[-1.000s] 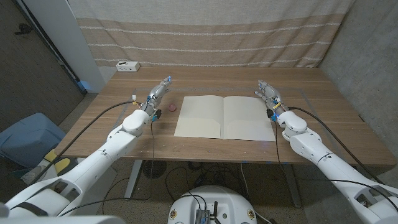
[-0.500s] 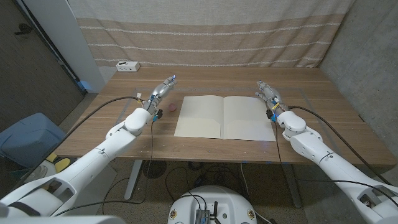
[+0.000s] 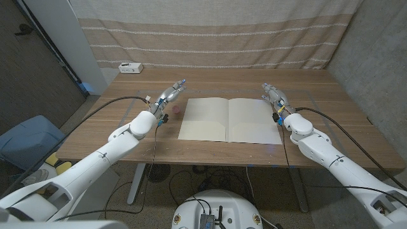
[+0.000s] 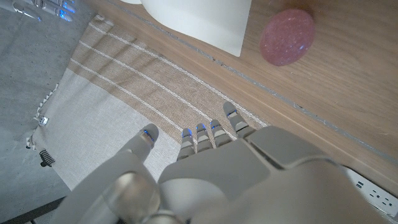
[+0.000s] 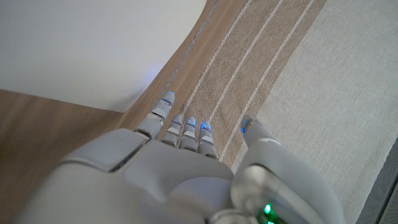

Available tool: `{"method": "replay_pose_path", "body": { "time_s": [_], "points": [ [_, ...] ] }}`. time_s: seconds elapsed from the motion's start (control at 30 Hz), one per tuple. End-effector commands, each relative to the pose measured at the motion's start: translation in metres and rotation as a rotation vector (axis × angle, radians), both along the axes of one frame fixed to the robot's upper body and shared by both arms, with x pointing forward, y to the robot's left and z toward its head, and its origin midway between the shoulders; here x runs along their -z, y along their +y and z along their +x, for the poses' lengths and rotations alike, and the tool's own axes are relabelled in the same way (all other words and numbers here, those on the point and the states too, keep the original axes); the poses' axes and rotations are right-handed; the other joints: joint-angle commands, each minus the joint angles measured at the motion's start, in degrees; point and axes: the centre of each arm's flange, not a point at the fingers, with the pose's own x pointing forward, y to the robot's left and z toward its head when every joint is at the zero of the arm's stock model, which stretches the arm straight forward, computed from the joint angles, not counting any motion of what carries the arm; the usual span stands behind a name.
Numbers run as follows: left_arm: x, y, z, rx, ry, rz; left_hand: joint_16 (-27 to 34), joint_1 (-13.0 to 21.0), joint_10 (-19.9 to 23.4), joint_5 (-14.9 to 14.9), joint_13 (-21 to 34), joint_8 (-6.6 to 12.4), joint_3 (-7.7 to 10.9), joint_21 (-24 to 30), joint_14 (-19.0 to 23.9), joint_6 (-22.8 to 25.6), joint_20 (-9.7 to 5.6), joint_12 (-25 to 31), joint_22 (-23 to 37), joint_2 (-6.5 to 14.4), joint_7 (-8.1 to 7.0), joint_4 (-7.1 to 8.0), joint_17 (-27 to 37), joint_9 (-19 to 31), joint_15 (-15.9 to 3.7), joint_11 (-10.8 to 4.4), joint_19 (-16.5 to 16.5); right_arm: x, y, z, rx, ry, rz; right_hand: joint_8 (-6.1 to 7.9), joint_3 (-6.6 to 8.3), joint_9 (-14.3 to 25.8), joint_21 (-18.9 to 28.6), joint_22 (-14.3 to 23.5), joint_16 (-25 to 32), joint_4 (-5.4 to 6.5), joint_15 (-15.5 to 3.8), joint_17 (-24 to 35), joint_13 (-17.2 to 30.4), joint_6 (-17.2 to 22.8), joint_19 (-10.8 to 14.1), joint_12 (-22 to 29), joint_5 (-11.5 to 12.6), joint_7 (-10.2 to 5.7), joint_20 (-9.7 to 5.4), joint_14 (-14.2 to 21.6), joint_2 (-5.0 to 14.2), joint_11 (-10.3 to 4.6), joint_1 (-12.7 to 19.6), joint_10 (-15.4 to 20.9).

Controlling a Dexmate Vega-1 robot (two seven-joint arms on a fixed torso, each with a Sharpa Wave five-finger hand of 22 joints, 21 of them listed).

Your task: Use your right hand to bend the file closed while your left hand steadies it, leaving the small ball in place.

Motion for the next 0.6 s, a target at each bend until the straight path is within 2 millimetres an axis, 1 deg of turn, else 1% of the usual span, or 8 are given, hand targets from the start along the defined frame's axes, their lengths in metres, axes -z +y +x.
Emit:
{"method": "replay_pose_path", "body": {
  "time_s": [0.03,0.1,0.2,0.27,0.33,0.4,0.5,0.6],
  "points": [
    [0.002,-0.016,-0.005,-0.027,-0.029,0.166,-0.03,0.35,0.43,-0.27,0.16,-0.07,0.06,-0.27,0.71,0.34,-0.44,-0.09,0.1,-0.53,-0.36,-0.26,0.19,0.14,-0.01,0.46,0.53,-0.004,0.003,-0.007,0.033,0.004,-0.066,0.48,0.54,0.21,0.23,0.31,0.34,-0.07,0.19,0.33,0.12,1.34,0.79,0.62,-0.21,0.21,0.19,0.88,0.21,-0.21,0.94,1.24],
    [0.003,-0.018,-0.006,-0.031,-0.032,0.189,-0.03,0.43,0.82,-0.29,0.16,-0.02,0.08,-0.22,1.14,0.82,-1.55,-0.09,0.1,-0.52,-0.09,-0.4,0.16,0.16,-0.08,0.75,1.15,-0.005,0.004,-0.007,0.038,0.004,-0.073,0.54,0.57,0.21,0.28,0.31,0.4,-0.06,0.14,0.36,0.12,1.67,0.95,0.7,-0.26,0.17,0.16,1.05,0.21,-0.3,1.01,1.52],
    [0.004,-0.021,-0.007,-0.035,-0.036,0.211,-0.08,0.61,1.51,-0.31,0.17,-0.01,0.16,-0.32,1.57,1.35,-2.55,-0.01,0.11,-0.48,0.18,-0.66,0.13,0.17,-0.01,1.24,1.53,-0.005,0.006,-0.007,0.039,0.006,-0.083,0.57,0.63,0.21,0.29,0.31,0.43,-0.07,0.09,0.4,0.13,1.98,1.02,0.74,-0.31,0.3,0.13,1.19,0.22,-0.24,1.11,1.74],
    [0.005,-0.022,-0.007,-0.042,-0.037,0.232,-0.05,0.73,2.16,-0.32,0.18,0.07,0.22,-0.42,1.95,1.81,-2.65,0.14,0.11,-0.43,0.23,-0.82,0.11,0.17,-0.05,1.37,1.62,-0.006,0.006,-0.007,0.042,0.009,-0.092,0.54,0.68,0.21,0.3,0.31,0.44,-0.07,0.07,0.43,0.13,2.03,1.06,0.72,-0.32,0.29,0.16,1.22,0.25,-0.24,1.18,1.76],
    [0.005,-0.024,-0.008,-0.044,-0.035,0.257,0.02,0.85,2.92,-0.35,0.18,0.09,0.26,-0.42,2.57,2.3,-2.23,0.27,0.11,-0.44,0.19,-1.0,0.1,0.17,-0.28,1.14,2.09,-0.006,0.007,-0.007,0.045,0.012,-0.102,0.53,0.71,0.21,0.3,0.31,0.45,-0.07,0.14,0.44,0.13,2.07,1.09,0.7,-0.34,0.26,0.17,1.28,0.26,-0.2,1.22,1.74],
    [0.005,-0.026,-0.008,-0.058,-0.043,0.289,-0.04,0.94,3.41,-0.36,0.18,0.17,0.29,-0.48,2.71,2.8,-2.26,0.35,0.11,-0.44,0.18,-1.13,0.09,0.18,-0.27,0.88,2.27,-0.006,0.008,-0.007,0.048,0.013,-0.111,0.5,0.73,0.21,0.29,0.31,0.46,-0.07,0.16,0.45,0.13,2.09,1.07,0.68,-0.35,0.25,0.19,1.31,0.27,-0.28,1.26,1.73],
    [0.005,-0.03,-0.01,-0.081,-0.058,0.332,0.18,1.1,4.77,-0.42,0.17,0.37,0.35,-0.9,4.12,4.29,-3.15,0.51,0.09,-0.45,0.22,-1.43,0.1,0.17,-0.96,0.47,2.19,-0.007,0.009,-0.007,0.047,0.017,-0.116,0.47,0.76,0.21,0.27,0.31,0.46,-0.06,0.19,0.48,0.13,2.11,1.06,0.66,-0.37,0.23,0.24,1.35,0.28,-0.25,1.3,1.72],
    [0.006,-0.033,-0.012,-0.096,-0.075,0.36,0.03,1.36,5.96,-0.5,0.13,0.34,0.35,-2.18,5.06,5.65,-4.69,0.46,0.02,-0.66,-0.15,-1.98,0.02,0.15,-1.73,0.1,0.29,-0.006,0.01,-0.007,0.049,0.02,-0.123,0.44,0.8,0.21,0.26,0.32,0.47,-0.05,0.24,0.5,0.13,2.17,1.05,0.62,-0.39,0.19,0.26,1.39,0.3,-0.2,1.35,1.67]
  ]
}}
